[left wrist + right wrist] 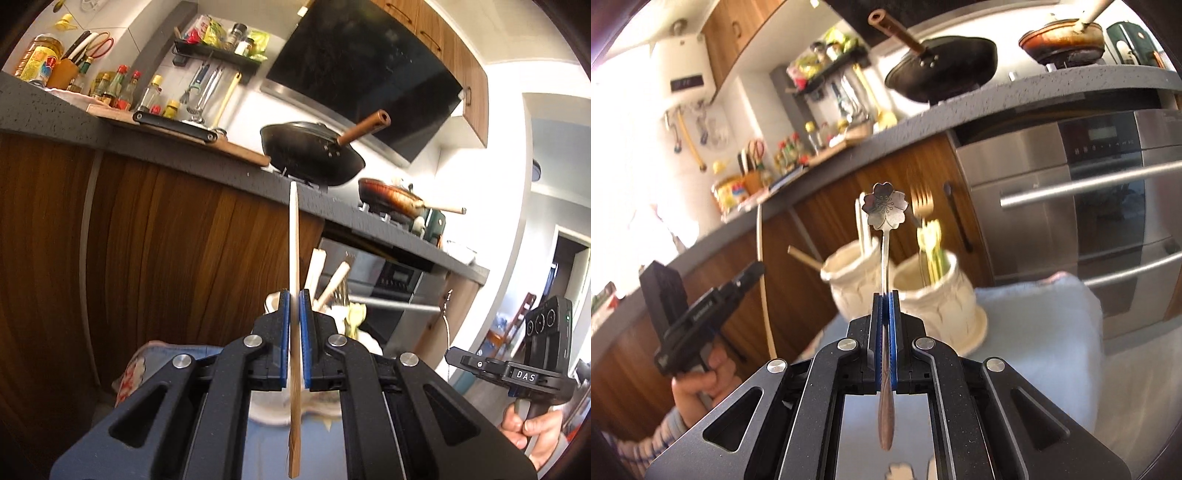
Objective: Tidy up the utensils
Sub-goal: 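Lift the chopstick and flower spoon and carry both over the porcelain holder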
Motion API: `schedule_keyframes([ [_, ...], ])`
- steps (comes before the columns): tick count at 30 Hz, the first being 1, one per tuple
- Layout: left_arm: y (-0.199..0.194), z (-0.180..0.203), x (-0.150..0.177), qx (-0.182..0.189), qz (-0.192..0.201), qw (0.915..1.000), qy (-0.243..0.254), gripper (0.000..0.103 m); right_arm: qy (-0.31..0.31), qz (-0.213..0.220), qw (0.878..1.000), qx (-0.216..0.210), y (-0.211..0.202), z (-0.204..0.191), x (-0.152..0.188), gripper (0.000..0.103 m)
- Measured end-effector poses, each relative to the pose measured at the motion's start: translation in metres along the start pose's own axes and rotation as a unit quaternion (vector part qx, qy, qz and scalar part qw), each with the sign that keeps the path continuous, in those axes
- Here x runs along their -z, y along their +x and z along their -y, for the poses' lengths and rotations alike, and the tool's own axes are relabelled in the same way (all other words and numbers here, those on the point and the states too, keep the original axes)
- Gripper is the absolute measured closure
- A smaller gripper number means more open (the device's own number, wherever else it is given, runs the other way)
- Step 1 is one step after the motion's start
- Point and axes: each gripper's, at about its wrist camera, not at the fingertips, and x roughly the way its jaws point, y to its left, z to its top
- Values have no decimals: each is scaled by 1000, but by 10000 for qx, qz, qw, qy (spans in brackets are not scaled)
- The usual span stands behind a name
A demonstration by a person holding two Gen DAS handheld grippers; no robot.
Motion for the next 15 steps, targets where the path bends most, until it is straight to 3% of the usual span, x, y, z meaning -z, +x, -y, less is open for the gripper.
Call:
schedule_keyframes([
  [8, 24, -16, -14, -3, 437, 9986, -311, 98, 86, 553, 9984, -42, 23, 0, -27, 99],
  [15, 36, -22, -29, 0, 891, 9956, -273, 98, 154, 965, 9952, -101, 44, 2, -40, 99],
])
